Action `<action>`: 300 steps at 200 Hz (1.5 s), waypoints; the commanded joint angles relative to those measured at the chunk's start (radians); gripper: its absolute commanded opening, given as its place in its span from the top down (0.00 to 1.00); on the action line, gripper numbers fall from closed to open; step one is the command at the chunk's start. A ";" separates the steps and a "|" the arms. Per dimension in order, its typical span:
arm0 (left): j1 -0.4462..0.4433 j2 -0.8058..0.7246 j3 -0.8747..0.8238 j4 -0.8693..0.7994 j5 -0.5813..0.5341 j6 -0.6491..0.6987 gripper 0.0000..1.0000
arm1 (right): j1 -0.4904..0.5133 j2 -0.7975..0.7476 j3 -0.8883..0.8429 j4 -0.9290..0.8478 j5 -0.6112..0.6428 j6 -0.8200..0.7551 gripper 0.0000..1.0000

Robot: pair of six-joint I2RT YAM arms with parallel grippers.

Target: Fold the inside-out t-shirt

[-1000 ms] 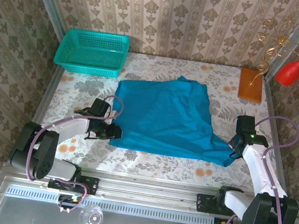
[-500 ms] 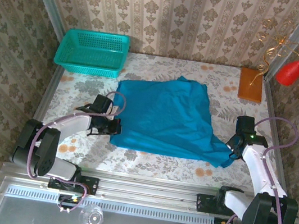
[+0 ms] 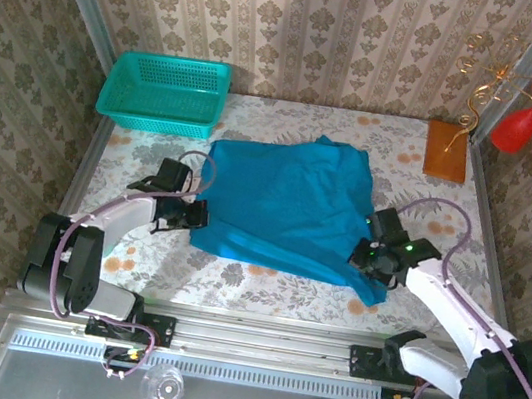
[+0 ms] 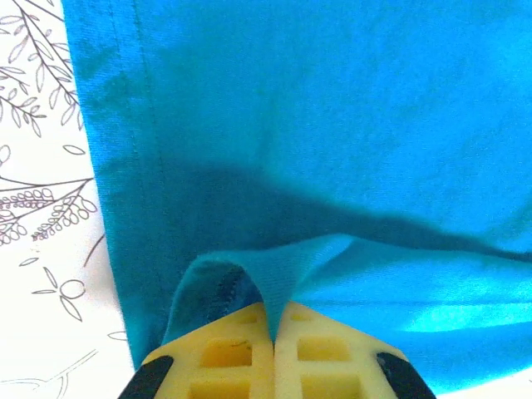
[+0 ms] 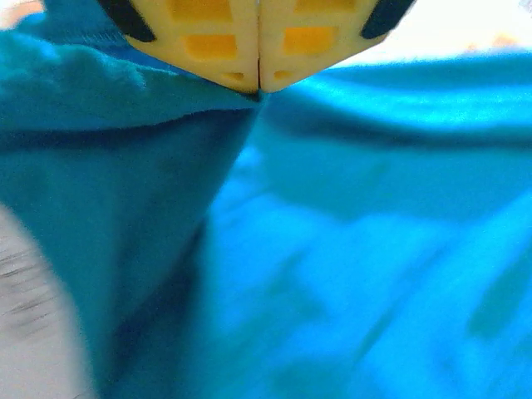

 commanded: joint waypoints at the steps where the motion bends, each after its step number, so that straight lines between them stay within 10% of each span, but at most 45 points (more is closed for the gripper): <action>1: 0.008 -0.007 0.026 -0.039 0.004 0.026 1.00 | 0.047 0.037 0.025 -0.014 -0.096 0.053 0.70; 71: 0.008 -0.033 0.009 -0.049 0.015 0.026 1.00 | 0.016 0.064 0.083 -0.198 0.250 -0.077 0.55; 171: 0.009 -0.057 -0.016 -0.052 0.007 0.021 1.00 | -0.060 0.187 0.012 -0.060 0.059 -0.125 0.38; 300: 0.029 -0.055 -0.025 -0.045 0.008 0.024 1.00 | -0.060 0.061 -0.012 -0.130 0.141 -0.078 0.94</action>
